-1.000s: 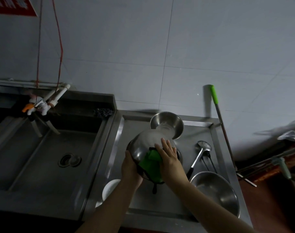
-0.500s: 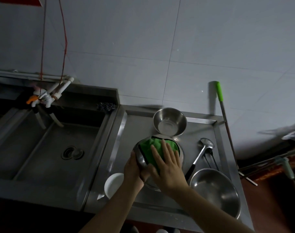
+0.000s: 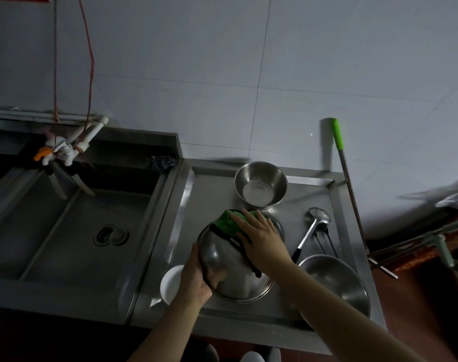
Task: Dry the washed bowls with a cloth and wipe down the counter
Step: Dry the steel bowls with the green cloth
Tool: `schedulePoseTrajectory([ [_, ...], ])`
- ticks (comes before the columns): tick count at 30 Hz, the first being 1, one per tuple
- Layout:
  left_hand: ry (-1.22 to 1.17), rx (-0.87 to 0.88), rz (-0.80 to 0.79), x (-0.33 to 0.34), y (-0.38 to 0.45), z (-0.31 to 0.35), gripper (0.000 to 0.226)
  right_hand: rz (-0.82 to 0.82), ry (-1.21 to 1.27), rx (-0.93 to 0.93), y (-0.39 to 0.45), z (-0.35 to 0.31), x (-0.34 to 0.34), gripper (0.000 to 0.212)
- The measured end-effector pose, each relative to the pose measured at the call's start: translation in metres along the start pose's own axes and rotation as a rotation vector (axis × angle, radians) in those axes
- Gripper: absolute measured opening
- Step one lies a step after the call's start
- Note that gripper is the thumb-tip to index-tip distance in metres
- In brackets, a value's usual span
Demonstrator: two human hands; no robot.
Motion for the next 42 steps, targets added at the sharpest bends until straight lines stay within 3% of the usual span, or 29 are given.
schedulePoseTrajectory([
  [4,-0.036,0.039,0.043,-0.004,0.006,-0.002,0.065,0.230,0.113,-0.015,-0.027,0.015,0.013,0.050],
  [7,-0.023,0.026,0.065,-0.005,0.009,-0.004,0.061,0.286,0.137,-0.033,-0.048,0.010,0.017,0.051],
  [12,0.027,-0.055,0.116,-0.002,0.011,-0.007,0.065,0.253,0.176,-0.134,-0.068,-0.005,0.034,0.043],
  [16,0.136,-0.025,0.060,-0.009,0.005,-0.013,0.053,0.167,0.170,-0.237,-0.043,-0.007,0.041,0.043],
  [19,0.161,-0.024,0.103,-0.009,0.001,-0.010,0.047,0.128,0.190,-0.252,-0.019,-0.003,0.037,0.042],
  [22,0.162,0.028,0.141,-0.017,0.008,-0.002,0.050,0.177,0.244,-0.192,-0.012,0.022,0.038,0.040],
  [27,0.308,0.196,0.232,-0.017,0.005,0.015,0.043,0.192,0.304,-0.044,-0.029,0.056,0.032,0.053],
  [30,0.506,0.305,0.187,-0.003,-0.001,0.029,0.044,0.255,0.359,0.087,-0.038,0.075,0.025,0.052],
  [34,0.896,0.463,0.133,0.018,-0.010,0.044,0.039,0.223,0.357,0.280,-0.051,0.105,0.017,0.044],
  [38,1.279,0.525,-0.019,0.038,-0.014,0.041,0.055,0.199,0.350,0.339,-0.063,0.121,0.010,0.041],
  [42,1.425,0.552,-0.173,0.052,-0.016,0.021,0.060,0.207,0.360,0.397,-0.077,0.125,0.006,0.039],
])
Point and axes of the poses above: each hand's wrist, its own y-axis towards the middle knuckle, its own x-axis out of the palm, z = x × y, the point moved 2 cm from there along y, towards the middle knuckle, and after that the axes turned 3 degrees about x, right-handed, at the moved point
